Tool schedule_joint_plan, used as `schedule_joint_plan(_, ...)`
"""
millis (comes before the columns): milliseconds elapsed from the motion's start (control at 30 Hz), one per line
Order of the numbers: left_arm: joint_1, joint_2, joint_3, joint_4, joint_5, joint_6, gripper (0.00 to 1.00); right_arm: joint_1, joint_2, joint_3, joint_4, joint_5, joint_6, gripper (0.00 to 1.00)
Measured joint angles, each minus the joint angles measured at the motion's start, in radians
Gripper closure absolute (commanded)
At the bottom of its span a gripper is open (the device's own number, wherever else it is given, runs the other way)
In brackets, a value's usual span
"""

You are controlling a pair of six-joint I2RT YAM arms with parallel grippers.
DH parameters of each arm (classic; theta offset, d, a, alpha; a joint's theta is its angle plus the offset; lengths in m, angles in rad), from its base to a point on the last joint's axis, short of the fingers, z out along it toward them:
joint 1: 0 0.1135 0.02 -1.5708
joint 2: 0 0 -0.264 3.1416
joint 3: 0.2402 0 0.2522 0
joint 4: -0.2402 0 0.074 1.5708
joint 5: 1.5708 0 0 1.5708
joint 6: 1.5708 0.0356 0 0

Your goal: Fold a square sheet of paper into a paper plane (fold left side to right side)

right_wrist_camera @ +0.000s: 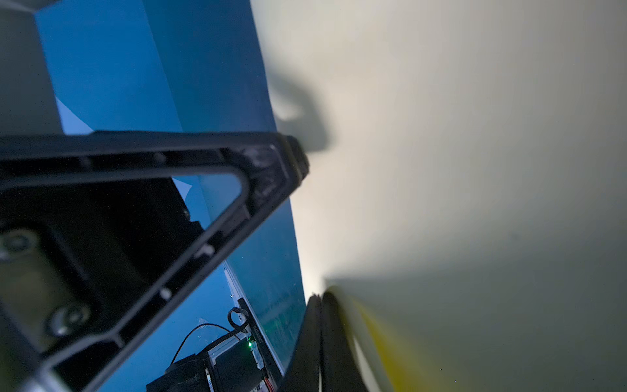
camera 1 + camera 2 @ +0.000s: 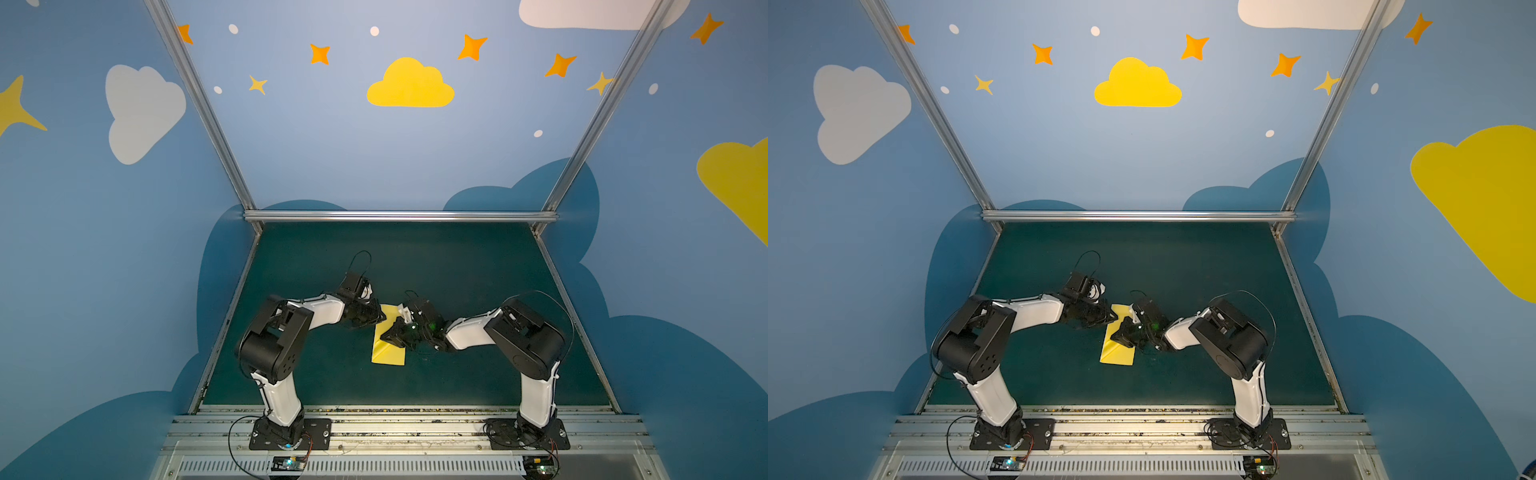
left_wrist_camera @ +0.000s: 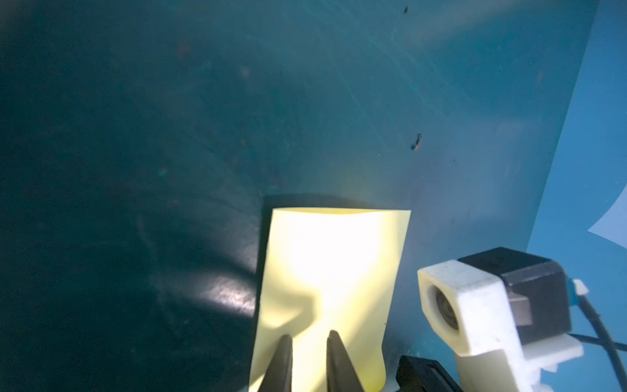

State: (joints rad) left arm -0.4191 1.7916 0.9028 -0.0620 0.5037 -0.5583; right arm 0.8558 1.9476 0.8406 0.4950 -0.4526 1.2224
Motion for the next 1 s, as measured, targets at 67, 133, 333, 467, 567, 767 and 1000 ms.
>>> schedule_joint_plan(67, 0.000, 0.000, 0.000, 0.000, 0.000, 0.000, 0.80, -0.002, 0.003, 0.000, 0.003, -0.002, 0.001, 1.00)
schedule_joint_plan(133, 0.000, 0.000, 0.000, 0.000, 0.000, 0.000, 0.80, -0.005, 0.006, 0.000, 0.009, -0.006, 0.001, 1.00)
schedule_joint_plan(333, 0.000, 0.000, 0.000, 0.000, 0.000, 0.000, 0.80, -0.008, 0.017, 0.001, 0.025, -0.028, 0.002, 1.00)
schedule_joint_plan(467, 0.000, 0.000, 0.001, -0.003, 0.000, 0.000, 0.80, -0.009, 0.018, 0.001, 0.025, -0.031, 0.002, 0.94)
schedule_joint_plan(567, 0.003, 0.000, 0.013, -0.022, 0.000, 0.001, 0.80, -0.009, 0.019, 0.001, 0.025, -0.030, 0.003, 0.87)
schedule_joint_plan(767, 0.031, -0.093, 0.019, -0.066, 0.003, -0.004, 0.79, -0.009, 0.019, 0.008, 0.032, -0.036, -0.005, 0.78)
schedule_joint_plan(1000, 0.057, -0.369, -0.087, -0.070, 0.003, -0.042, 0.84, -0.009, 0.017, 0.012, 0.037, -0.039, -0.010, 0.66)
